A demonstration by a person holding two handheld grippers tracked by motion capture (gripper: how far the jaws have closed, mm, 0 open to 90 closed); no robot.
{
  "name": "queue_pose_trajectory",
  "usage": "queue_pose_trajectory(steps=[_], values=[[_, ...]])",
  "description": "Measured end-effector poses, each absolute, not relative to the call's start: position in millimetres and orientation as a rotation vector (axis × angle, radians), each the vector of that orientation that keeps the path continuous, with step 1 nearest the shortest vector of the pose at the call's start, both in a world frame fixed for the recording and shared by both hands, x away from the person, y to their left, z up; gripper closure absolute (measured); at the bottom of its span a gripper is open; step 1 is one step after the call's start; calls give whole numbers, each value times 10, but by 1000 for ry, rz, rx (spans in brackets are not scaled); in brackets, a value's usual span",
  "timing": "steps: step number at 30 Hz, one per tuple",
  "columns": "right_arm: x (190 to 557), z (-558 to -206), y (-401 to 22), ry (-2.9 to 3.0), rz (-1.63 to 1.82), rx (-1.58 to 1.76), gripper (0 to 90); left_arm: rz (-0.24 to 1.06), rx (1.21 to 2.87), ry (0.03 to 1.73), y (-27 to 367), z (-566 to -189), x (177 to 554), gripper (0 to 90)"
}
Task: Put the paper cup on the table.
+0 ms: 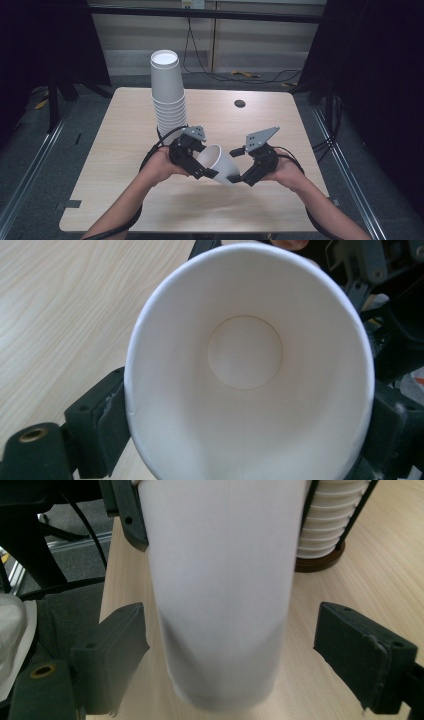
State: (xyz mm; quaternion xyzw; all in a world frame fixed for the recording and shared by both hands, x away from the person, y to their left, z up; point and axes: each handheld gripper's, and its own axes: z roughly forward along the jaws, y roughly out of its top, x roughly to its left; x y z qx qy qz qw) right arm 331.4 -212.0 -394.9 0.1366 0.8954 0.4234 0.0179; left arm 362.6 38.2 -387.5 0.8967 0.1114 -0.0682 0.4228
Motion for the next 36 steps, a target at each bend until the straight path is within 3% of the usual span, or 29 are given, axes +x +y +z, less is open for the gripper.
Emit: queue_pose_trajectory(steps=[14, 36], values=[[3423, -4245, -2363, 2634, 1162, 722, 130, -57, 2481, 288, 269, -3859, 3585, 110], [3447, -4771, -2582, 2530, 1017, 903, 125, -1, 2611, 274, 119, -3905, 3565, 104]])
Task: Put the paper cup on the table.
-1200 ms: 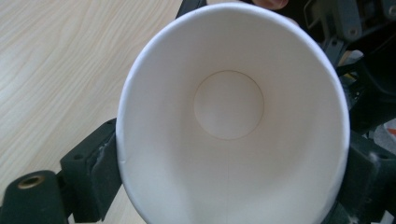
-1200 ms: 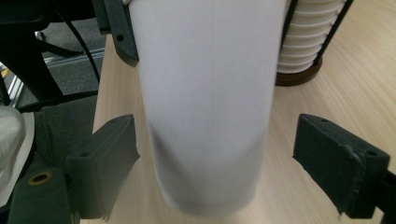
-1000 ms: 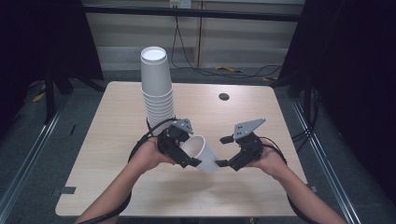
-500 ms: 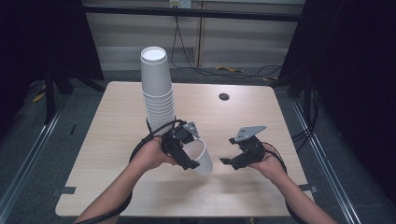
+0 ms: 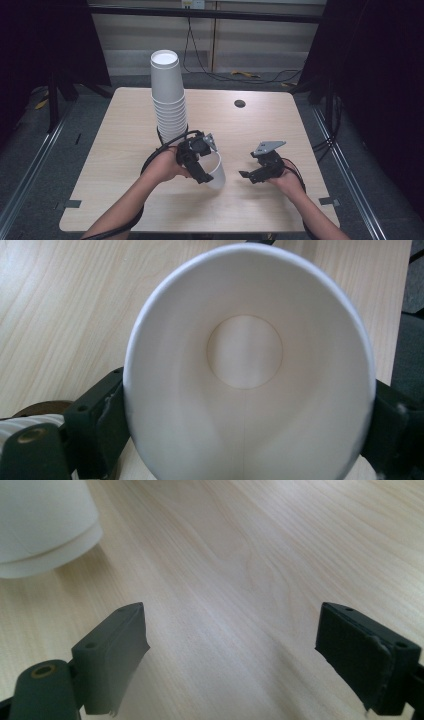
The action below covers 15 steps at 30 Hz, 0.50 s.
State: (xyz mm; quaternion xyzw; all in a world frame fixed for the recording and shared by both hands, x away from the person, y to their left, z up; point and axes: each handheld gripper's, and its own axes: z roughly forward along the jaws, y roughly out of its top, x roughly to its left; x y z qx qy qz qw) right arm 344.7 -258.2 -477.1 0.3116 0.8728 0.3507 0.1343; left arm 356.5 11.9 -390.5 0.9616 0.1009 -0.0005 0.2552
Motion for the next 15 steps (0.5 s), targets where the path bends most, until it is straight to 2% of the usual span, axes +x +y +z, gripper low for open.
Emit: queue_pose_trajectory(steps=[15], values=[[3431, -5021, -2742, 2444, 983, 980, 119, 40, 2693, 223, 23, -3973, 3552, 92]])
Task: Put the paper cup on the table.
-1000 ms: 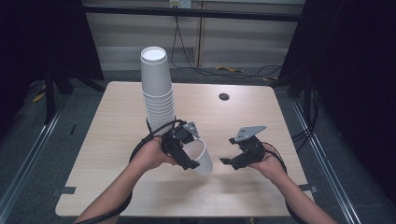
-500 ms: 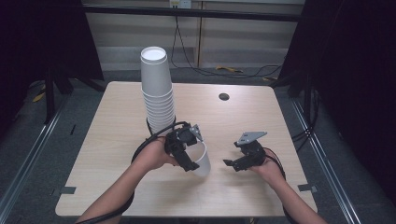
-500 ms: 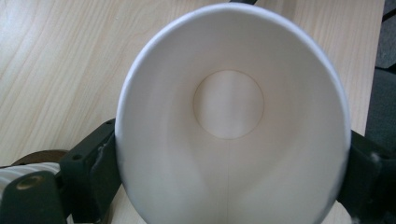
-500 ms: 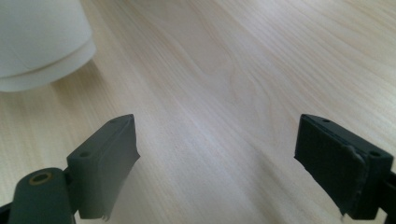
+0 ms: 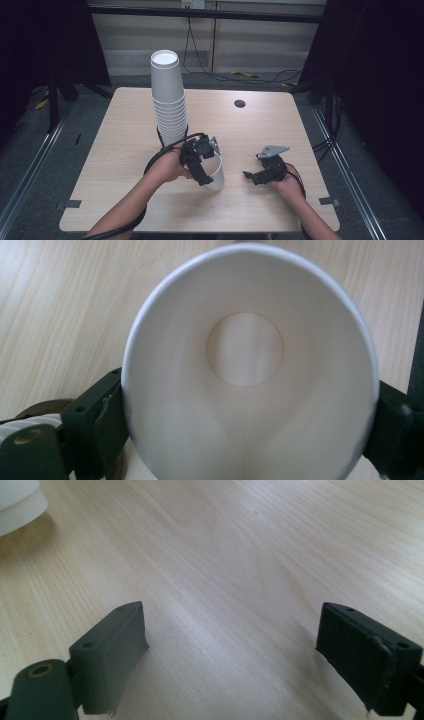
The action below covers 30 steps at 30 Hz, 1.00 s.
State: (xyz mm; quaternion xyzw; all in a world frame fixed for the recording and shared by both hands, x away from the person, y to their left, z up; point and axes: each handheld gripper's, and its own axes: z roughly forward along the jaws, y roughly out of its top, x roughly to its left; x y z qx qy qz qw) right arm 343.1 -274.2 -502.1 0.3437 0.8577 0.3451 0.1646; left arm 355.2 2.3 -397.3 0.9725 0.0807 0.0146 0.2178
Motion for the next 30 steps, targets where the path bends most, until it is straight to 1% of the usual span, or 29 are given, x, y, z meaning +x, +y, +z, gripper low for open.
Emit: queue_pose_trajectory(steps=[6, 16, 23, 30], values=[[3430, -5038, -2769, 2435, 1001, 1005, 117, 53, 2718, 200, -11, -4015, 3549, 78], [3431, -5039, -2778, 2443, 1010, 1006, 132, 59, 2666, 225, 9, -4051, 3546, 63], [3444, -5042, -2783, 2448, 1018, 1019, 134, 77, 2629, 192, 20, -4082, 3529, 55], [3444, -5043, -2783, 2448, 1019, 1019, 134, 22, 2589, 200, 86, -4187, 3519, 35]])
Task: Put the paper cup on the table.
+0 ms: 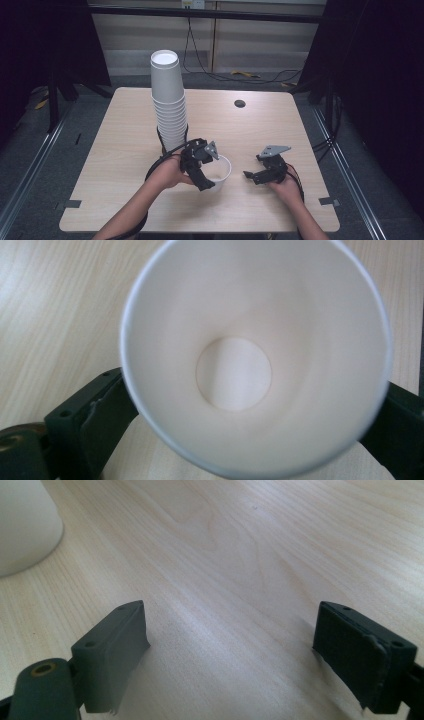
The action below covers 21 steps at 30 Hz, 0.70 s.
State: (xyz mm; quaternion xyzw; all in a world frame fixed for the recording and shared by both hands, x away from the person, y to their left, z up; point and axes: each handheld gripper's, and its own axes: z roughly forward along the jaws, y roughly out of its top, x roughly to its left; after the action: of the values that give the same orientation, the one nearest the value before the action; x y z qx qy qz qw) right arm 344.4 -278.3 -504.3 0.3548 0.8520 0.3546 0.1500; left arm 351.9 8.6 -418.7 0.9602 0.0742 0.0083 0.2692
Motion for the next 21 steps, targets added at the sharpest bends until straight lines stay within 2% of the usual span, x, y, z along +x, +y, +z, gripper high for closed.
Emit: queue_pose_trajectory(steps=[11, 21], values=[[3436, -5041, -2784, 2447, 1022, 1017, 148, 14, 2493, 251, 352, -4255, 3459, 26], [3430, -5040, -2784, 2449, 1028, 1013, 163, 51, 2469, 302, 692, -4373, 3427, 27]])
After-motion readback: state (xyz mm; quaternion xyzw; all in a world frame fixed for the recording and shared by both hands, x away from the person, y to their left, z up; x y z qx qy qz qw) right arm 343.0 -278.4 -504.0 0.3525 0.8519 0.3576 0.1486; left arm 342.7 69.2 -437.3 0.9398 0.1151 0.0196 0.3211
